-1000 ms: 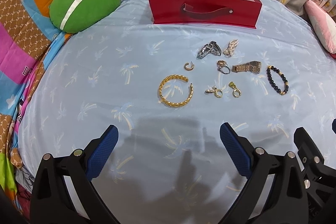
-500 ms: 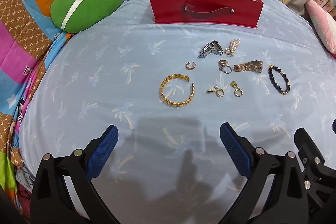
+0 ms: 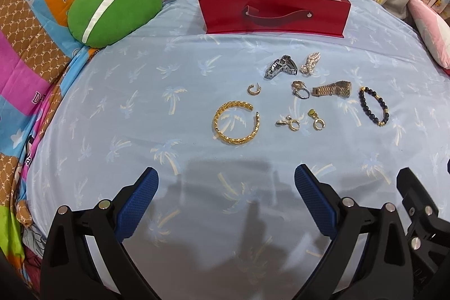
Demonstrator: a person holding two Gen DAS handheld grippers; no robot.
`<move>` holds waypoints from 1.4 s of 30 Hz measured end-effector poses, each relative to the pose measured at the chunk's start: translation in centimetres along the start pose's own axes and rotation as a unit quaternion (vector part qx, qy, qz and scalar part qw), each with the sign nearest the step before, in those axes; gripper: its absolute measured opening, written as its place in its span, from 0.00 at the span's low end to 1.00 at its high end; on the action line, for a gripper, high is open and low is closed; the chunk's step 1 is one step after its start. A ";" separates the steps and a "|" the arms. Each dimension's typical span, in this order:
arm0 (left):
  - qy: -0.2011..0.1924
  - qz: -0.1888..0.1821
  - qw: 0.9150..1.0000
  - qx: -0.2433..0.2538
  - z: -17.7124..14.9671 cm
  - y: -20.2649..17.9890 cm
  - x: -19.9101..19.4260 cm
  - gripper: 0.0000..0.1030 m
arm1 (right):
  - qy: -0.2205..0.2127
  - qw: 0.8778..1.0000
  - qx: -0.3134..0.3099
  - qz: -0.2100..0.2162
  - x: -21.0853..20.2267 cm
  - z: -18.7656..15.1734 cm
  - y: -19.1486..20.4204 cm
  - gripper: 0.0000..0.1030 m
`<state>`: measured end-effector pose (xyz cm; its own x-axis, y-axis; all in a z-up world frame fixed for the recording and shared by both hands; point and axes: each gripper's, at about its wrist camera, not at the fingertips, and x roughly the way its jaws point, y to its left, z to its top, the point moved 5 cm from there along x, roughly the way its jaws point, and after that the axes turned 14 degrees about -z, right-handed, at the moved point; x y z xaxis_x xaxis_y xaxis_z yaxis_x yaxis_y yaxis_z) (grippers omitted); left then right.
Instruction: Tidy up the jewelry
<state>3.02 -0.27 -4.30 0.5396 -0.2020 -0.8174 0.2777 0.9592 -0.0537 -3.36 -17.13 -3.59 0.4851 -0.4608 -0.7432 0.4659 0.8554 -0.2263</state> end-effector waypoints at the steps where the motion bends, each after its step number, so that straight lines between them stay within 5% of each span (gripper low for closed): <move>1: 0.002 0.001 1.000 0.002 0.0 -0.1 0.0 0.92 | 0.000 1.000 0.001 -0.001 0.1 0.0 0.0 0.95; 42: 0.005 -0.023 0.998 -0.050 0.4 2.8 1.9 0.92 | 0.013 1.000 -0.006 0.011 3.0 0.8 0.8 0.95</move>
<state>5.17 1.91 -5.79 0.5191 -0.2450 -0.8189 0.2208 0.9639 -0.1485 -0.92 -18.04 -5.53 0.4759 -0.4364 -0.7636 0.4465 0.8679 -0.2177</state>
